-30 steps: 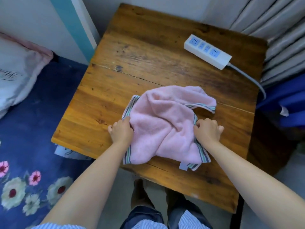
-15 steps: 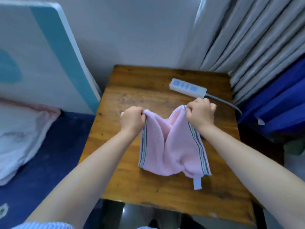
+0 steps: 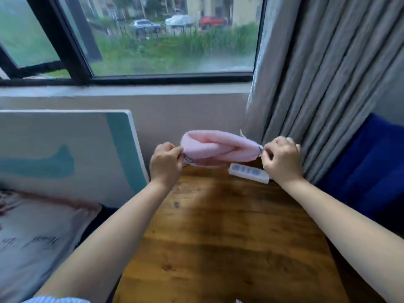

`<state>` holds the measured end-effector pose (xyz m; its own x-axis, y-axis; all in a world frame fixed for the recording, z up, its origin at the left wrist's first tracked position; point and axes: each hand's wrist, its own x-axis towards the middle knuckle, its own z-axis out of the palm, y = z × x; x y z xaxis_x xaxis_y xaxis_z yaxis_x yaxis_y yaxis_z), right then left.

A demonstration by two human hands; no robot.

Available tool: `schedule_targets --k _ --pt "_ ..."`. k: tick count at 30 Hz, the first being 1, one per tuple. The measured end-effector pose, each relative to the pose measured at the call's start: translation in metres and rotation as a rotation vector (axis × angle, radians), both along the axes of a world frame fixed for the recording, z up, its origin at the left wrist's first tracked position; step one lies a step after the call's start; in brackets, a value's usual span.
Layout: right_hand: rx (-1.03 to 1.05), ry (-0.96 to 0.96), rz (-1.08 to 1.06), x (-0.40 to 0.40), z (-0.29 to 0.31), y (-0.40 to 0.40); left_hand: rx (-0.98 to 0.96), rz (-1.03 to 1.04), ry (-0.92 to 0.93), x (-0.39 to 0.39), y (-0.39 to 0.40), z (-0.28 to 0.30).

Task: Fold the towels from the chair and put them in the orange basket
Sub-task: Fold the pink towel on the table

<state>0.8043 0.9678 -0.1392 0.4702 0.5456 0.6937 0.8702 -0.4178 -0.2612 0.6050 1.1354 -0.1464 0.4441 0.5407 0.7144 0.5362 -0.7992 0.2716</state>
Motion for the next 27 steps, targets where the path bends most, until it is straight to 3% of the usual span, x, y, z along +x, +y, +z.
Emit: schedule_targets --k 3,7,10,12,16,21,27 --pt "-0.246 0.062 -0.007 -0.020 -0.064 -0.034 -0.241 0.005 0.251 -0.030 -0.015 -0.048" --pt "-0.670 0.208 -0.003 -0.053 -0.138 -0.079 -0.444 0.009 0.890 -0.062 -0.042 -0.109" --pt "-1.170 0.402 0.005 -0.075 -0.173 -0.107 -0.636 -0.121 1.363 -0.077 -0.076 -0.146" --pt "-1.440 0.552 -0.009 -0.086 -0.188 -0.118 -0.775 -0.160 1.537 -0.084 -0.091 -0.166" --pt "-1.678 0.707 0.000 -0.093 -0.205 -0.121 -1.058 -0.162 1.582 -0.089 -0.101 -0.188" --pt "-1.516 0.727 0.054 -0.086 -0.202 -0.085 -1.098 -0.210 1.444 -0.086 -0.090 -0.199" --pt "-1.335 0.780 0.060 -0.068 -0.199 -0.042 -1.136 -0.063 1.173 -0.071 -0.064 -0.206"
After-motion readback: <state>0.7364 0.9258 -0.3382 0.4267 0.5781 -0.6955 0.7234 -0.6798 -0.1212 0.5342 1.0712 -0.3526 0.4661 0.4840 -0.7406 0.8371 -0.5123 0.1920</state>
